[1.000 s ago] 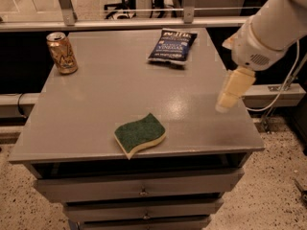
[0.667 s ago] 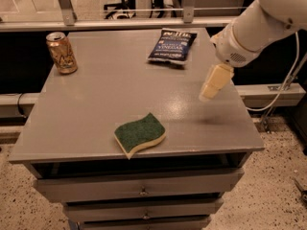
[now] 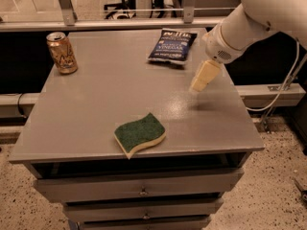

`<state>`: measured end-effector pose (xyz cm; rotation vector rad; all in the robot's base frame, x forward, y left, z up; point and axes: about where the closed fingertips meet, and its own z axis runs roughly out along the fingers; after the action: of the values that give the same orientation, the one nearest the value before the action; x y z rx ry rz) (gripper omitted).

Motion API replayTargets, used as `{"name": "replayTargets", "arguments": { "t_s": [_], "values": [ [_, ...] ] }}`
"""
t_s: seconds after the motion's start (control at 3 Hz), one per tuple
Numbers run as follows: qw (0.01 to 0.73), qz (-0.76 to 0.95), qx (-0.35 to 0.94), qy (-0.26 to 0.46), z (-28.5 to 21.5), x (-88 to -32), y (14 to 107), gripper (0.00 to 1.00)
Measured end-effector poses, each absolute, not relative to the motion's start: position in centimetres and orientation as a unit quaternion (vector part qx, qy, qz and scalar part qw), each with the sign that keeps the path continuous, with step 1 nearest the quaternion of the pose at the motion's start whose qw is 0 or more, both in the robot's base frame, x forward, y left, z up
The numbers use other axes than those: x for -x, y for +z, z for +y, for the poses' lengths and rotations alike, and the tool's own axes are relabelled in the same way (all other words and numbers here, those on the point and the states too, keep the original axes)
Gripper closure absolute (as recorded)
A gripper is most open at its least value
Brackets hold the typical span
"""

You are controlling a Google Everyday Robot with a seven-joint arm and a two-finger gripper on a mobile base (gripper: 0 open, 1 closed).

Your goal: Move blue chip bag near sponge

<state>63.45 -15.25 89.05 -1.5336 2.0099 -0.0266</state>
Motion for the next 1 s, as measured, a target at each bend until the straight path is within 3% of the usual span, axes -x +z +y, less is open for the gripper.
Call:
{"name": "replayTargets", "arguments": {
  "t_s": [1.0],
  "values": [
    [0.441, 0.769, 0.46, 0.051, -13.0, -72.7, 88.7, 0.0]
  ]
}}
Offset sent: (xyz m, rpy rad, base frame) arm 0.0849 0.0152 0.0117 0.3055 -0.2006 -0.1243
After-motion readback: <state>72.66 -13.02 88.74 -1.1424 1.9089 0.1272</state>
